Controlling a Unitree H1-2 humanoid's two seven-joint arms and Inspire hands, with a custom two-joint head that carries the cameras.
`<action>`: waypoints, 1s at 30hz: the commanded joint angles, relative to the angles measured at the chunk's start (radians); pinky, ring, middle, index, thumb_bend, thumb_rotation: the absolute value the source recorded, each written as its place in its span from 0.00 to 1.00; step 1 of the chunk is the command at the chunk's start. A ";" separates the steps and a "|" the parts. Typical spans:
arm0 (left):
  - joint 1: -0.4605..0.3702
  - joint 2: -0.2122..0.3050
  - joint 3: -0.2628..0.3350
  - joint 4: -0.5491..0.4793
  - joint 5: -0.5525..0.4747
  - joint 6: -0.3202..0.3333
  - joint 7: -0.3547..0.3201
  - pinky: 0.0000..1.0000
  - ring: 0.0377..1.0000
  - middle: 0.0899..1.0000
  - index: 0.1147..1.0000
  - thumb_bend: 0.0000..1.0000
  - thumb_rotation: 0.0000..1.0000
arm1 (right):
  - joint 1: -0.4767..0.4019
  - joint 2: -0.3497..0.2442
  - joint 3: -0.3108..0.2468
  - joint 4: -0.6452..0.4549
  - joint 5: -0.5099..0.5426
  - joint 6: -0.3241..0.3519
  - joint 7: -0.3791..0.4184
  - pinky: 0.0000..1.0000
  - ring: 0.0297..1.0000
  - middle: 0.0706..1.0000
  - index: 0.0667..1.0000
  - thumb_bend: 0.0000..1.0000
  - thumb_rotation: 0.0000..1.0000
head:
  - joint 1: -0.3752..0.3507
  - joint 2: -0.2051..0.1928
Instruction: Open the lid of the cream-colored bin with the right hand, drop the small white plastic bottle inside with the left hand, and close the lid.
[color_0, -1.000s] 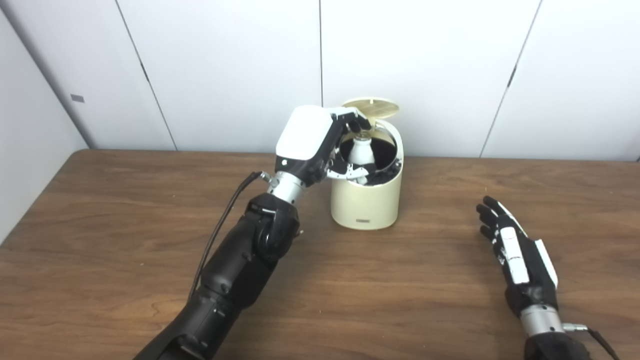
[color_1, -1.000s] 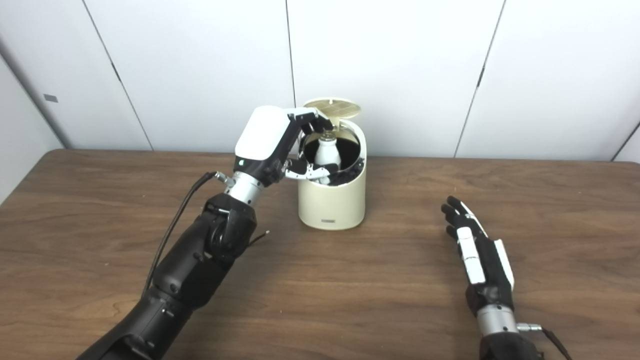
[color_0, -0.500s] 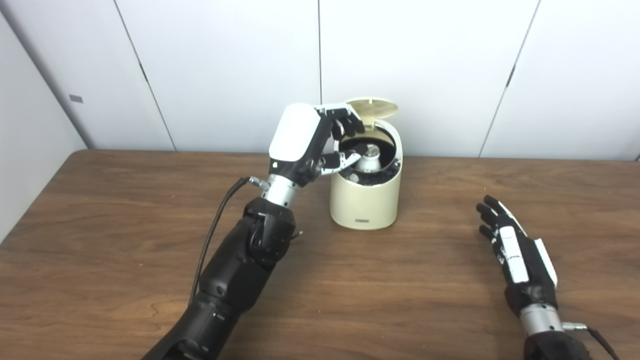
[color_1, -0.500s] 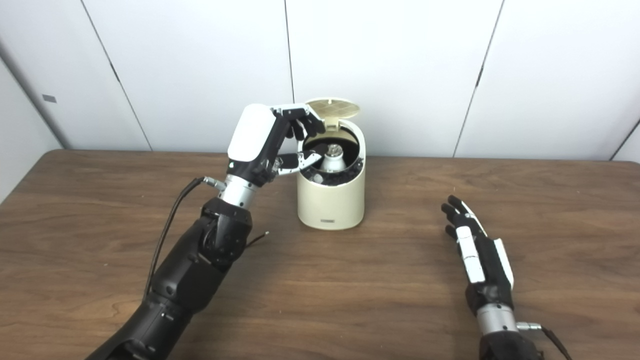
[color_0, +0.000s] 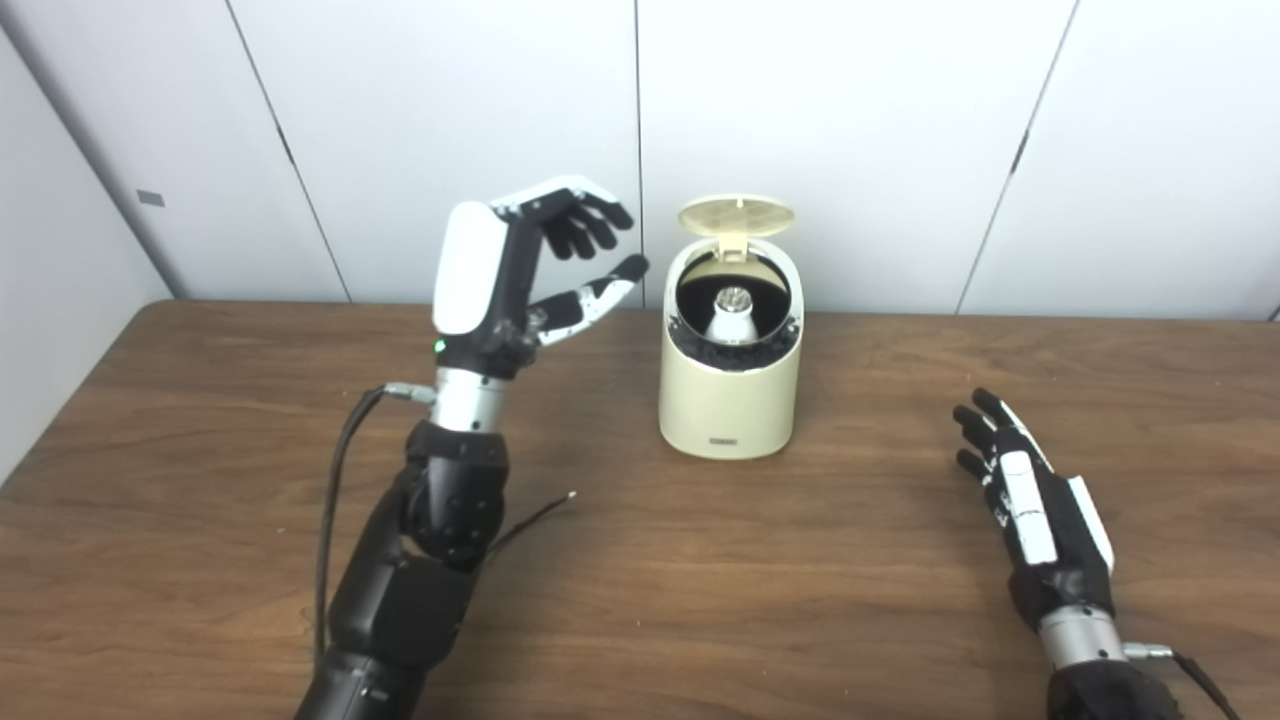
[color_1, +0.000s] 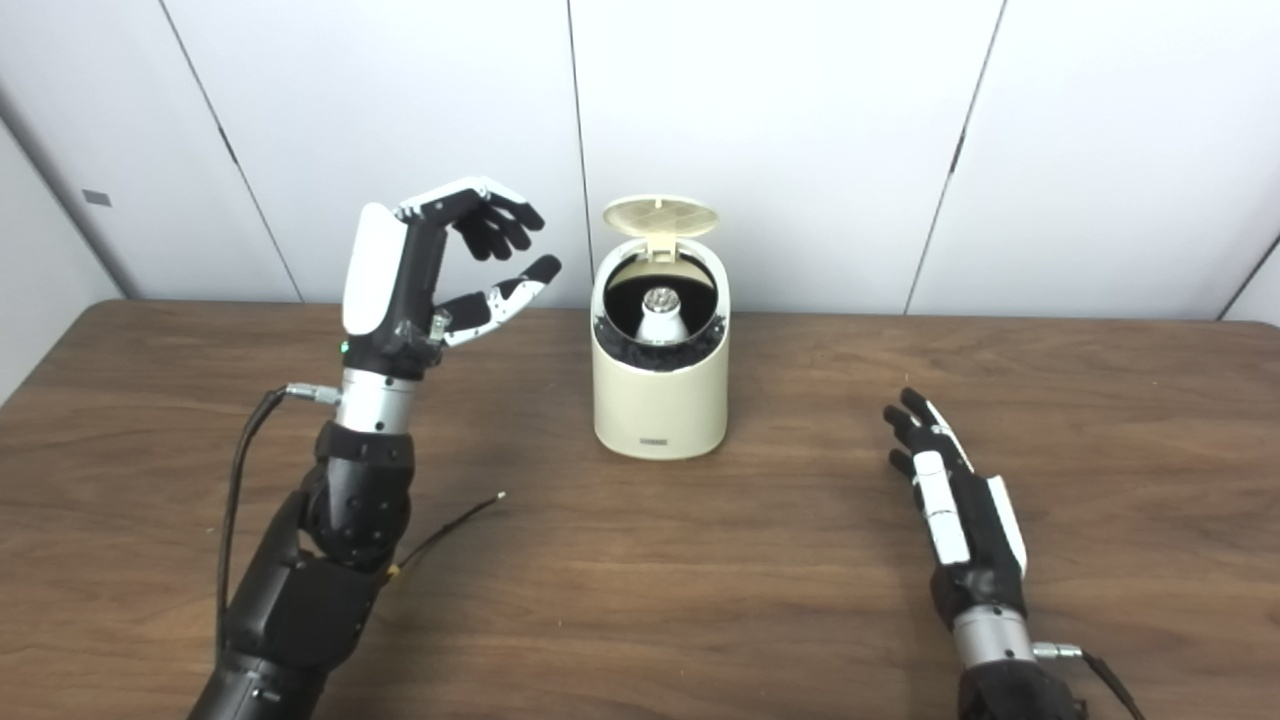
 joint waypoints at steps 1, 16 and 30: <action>-0.006 0.009 0.032 -0.070 -0.064 0.032 -0.033 0.32 0.36 0.40 0.43 0.53 0.00 | -0.022 -0.013 -0.003 0.000 0.003 -0.004 0.012 0.93 0.93 0.88 0.91 0.53 0.91 | 0.001 0.000; 0.210 -0.074 0.142 -0.281 -0.351 0.516 -0.232 0.56 0.61 0.66 0.70 0.63 0.39 | -0.028 -0.020 -0.002 -0.024 0.026 0.024 0.027 0.94 0.95 0.89 0.89 0.54 0.90 | -0.005 0.010; 0.313 -0.098 0.087 -0.230 -0.340 0.450 -0.242 0.92 0.93 0.94 0.93 0.65 0.99 | -0.040 -0.050 -0.002 -0.091 0.036 0.048 0.067 1.00 1.00 0.98 0.97 0.58 0.95 | -0.037 0.017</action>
